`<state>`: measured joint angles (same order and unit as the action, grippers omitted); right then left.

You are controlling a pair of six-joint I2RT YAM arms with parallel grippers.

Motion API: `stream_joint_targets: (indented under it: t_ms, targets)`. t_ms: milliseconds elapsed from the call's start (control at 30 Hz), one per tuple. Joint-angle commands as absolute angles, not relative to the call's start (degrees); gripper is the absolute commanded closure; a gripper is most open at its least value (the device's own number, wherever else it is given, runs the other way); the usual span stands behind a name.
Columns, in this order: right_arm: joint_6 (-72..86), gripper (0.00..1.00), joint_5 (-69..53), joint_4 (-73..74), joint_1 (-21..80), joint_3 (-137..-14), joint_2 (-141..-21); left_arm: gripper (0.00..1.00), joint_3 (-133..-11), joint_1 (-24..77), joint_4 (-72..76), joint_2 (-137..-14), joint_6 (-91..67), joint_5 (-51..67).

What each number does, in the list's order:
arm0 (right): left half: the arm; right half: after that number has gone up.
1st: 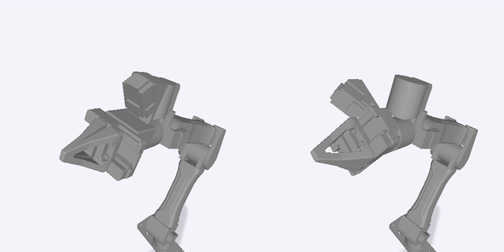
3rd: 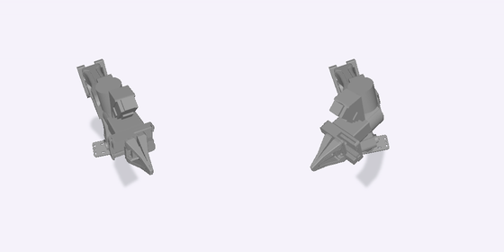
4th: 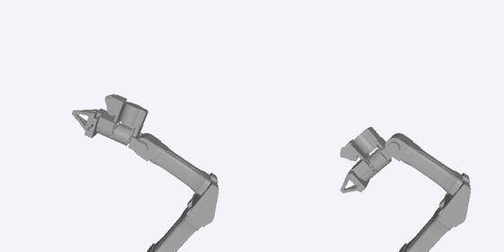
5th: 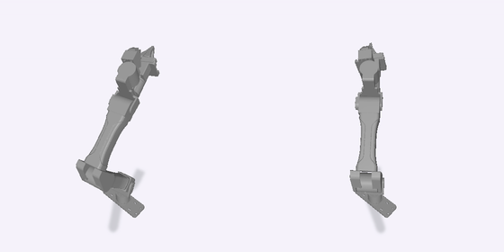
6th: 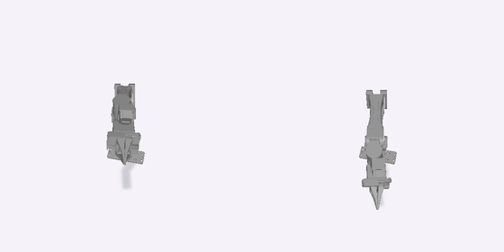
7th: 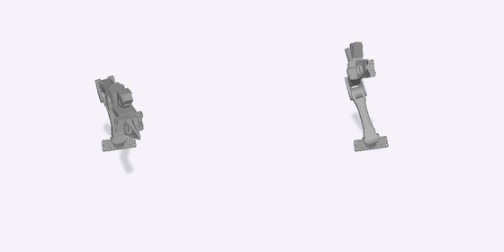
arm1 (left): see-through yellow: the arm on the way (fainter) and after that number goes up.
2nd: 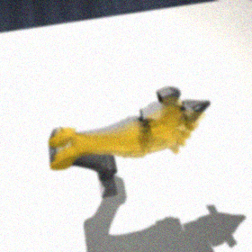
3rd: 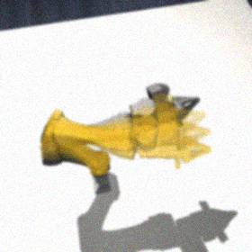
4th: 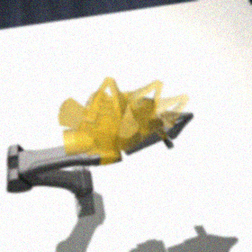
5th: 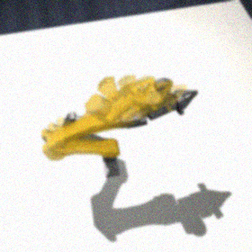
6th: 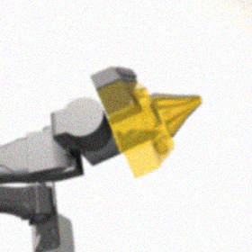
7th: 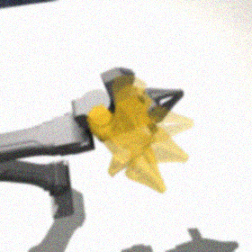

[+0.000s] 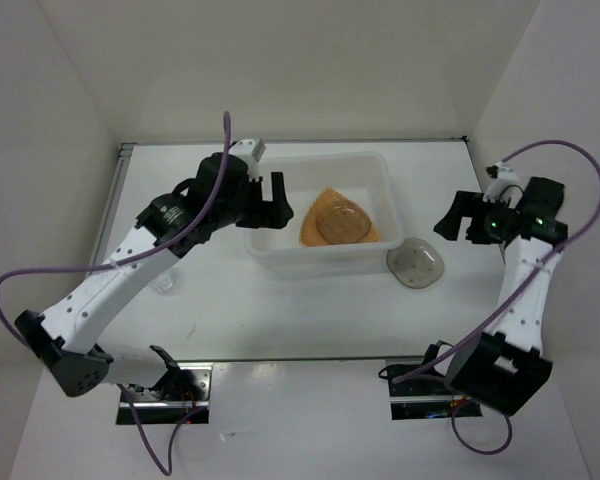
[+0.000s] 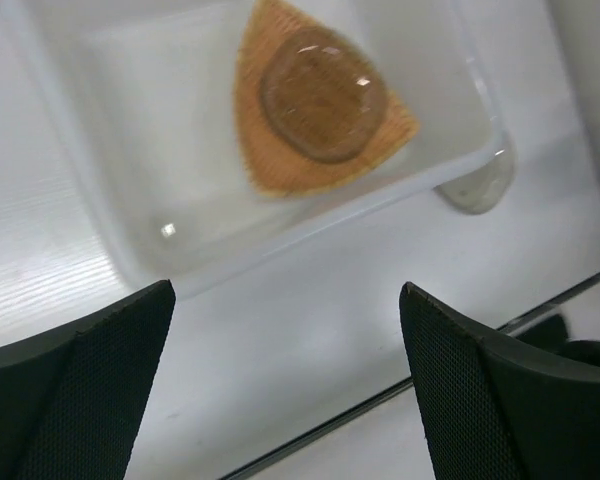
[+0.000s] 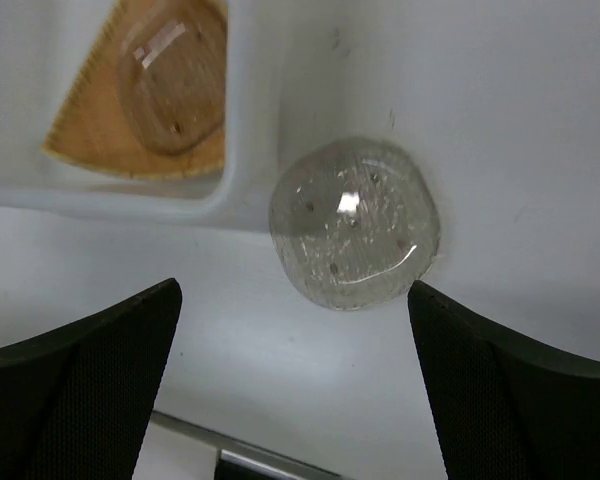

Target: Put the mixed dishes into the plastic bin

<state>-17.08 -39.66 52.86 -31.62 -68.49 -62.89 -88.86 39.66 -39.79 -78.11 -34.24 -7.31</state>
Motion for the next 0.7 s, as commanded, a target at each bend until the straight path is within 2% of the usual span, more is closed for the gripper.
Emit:
stream_joint_targets:
  t_ms: [0, 33, 100, 267, 433, 667]
  targets:
    - [-14.16, 0.02, -28.69, 52.13, -19.99, -70.39, -67.48, 0.01, -82.72, 39.2, -45.09, -73.16, -25.95, -13.71]
    - [-13.37, 0.02, -17.69, 52.12, -13.25, -71.1, -70.63, 0.01, -80.53, 39.2, -45.7, -71.82, -24.71, -13.71]
    - [-15.45, 0.02, -10.58, 52.12, -10.47, -71.1, -73.2, 0.01, -77.89, 38.68, -44.92, -67.52, -20.94, -13.19]
    - [-21.45, 0.02, -7.74, 50.2, -11.77, -66.98, -77.78, 0.01, -67.96, 38.67, -38.42, -60.75, -19.34, -11.09]
    - [-24.43, 0.03, -7.12, 44.74, -11.78, -62.41, -78.31, 0.01, -58.82, 38.67, -32.0, -59.68, -19.86, -10.11]
    - [-27.59, 0.1, -7.73, 40.0, -13.97, -58.97, -85.16, 0.01, -57.57, 38.67, -30.85, -58.71, -19.86, -10.02]
